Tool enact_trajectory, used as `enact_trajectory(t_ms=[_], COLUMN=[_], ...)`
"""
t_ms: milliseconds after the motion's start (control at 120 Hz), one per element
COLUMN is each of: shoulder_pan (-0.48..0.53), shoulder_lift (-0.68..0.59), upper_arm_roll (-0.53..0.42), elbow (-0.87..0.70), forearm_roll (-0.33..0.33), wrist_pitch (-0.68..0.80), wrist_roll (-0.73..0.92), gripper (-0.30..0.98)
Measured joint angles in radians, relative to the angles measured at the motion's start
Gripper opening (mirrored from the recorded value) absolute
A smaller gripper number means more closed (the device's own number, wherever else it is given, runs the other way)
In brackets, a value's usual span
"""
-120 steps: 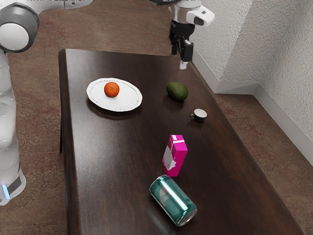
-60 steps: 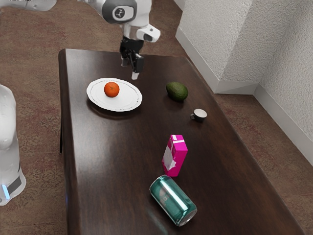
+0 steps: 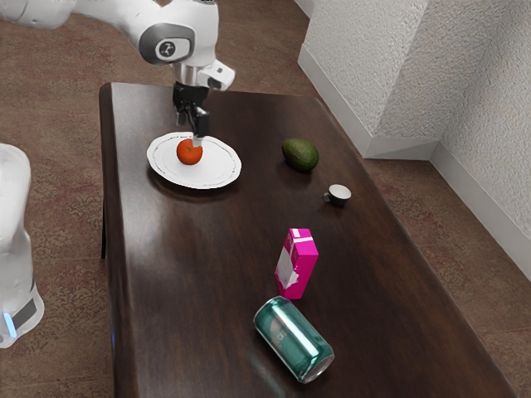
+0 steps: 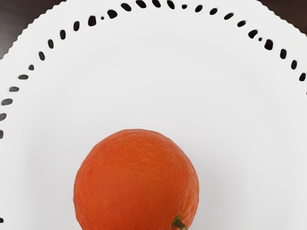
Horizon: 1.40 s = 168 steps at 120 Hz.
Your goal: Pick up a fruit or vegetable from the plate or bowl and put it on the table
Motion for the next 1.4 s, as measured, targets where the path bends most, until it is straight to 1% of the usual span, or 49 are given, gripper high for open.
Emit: enact_trajectory(t_ms=[342,508,675,808,1000,1208,1258,1342,1400], shoulder_pan=[-0.012,-0.074,-0.084,-0.128,-0.140,-0.140,-0.141,-0.146,-0.152], shoulder_lift=[0.031,0.051,0.070,0.093,0.109,0.115,0.120,0.124,0.123], upper_arm_roll=[0.052,0.116,0.130,0.171,0.178,0.185,0.190,0.196,0.196], elbow=[-0.031,-0.030,-0.033,-0.033,-0.033,-0.034,-0.035,-0.035,-0.034], forearm_roll=[0.017,0.022,0.022,0.023,0.022,0.021,0.021,0.022,0.024], wrist_pitch=[0.058,0.092,0.110,0.117,0.122,0.125,0.133,0.142,0.146], wrist_roll=[0.002,0.003,0.003,0.003,0.002,0.000,0.000,-0.001,-0.003], gripper=[0.69,0.69,0.69,0.69,0.67,0.58,0.53,0.40,0.36])
